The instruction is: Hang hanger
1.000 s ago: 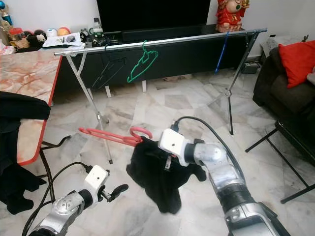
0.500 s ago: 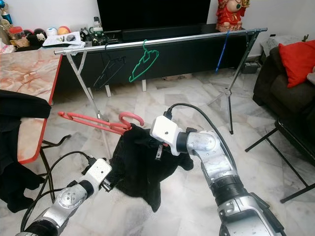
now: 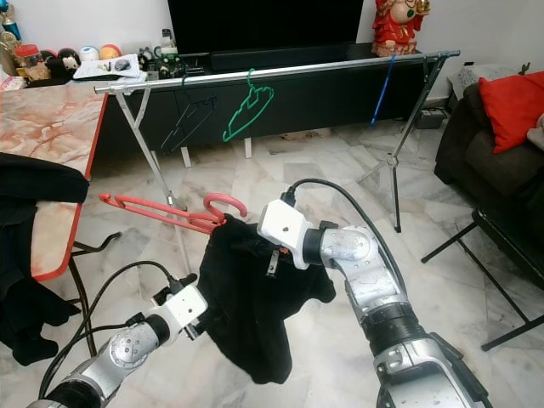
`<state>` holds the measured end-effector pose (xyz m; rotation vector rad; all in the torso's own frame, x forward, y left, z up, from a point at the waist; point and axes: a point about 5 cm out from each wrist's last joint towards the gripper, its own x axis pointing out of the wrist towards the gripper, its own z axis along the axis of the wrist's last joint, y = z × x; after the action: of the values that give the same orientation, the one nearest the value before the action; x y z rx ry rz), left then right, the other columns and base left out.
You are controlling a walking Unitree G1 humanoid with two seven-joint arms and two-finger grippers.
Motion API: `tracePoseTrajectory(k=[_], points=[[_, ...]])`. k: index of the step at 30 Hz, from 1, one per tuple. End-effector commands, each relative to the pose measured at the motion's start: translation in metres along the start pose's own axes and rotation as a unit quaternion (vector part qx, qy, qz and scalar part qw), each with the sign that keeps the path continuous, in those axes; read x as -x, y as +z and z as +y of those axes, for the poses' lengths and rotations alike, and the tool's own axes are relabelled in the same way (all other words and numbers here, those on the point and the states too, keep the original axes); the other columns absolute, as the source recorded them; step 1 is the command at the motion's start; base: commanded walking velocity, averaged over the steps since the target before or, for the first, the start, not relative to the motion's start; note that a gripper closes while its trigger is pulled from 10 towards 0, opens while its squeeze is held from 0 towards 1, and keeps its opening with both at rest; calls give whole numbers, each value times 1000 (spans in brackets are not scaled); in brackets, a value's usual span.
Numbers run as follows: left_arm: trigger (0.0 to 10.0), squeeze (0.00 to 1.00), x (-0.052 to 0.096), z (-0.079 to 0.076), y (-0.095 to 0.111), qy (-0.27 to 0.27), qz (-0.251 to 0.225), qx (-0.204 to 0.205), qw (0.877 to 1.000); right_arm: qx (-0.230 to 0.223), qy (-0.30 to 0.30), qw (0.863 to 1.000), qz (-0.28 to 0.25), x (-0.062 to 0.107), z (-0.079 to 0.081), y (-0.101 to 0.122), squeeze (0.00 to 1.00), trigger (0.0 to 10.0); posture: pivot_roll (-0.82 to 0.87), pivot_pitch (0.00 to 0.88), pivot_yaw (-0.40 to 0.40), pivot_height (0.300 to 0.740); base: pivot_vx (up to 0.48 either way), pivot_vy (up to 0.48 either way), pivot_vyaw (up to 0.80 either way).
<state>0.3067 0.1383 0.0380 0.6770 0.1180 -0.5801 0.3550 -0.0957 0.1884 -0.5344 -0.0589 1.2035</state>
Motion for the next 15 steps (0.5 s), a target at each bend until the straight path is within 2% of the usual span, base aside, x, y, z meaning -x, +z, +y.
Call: tracePoseTrajectory(k=[1, 15], points=[[10000, 0, -1, -2, 1, -5, -1, -13, 1000, 27, -6, 999, -32, -3, -8, 21, 0, 10000, 2, 71, 15, 740, 0, 0, 0], [10000, 0, -6, 6, 0, 66, 24, -4, 998, 24, -6, 999, -38, -3, -8, 24, 0, 10000, -4, 62, 16, 740, 0, 0, 0]])
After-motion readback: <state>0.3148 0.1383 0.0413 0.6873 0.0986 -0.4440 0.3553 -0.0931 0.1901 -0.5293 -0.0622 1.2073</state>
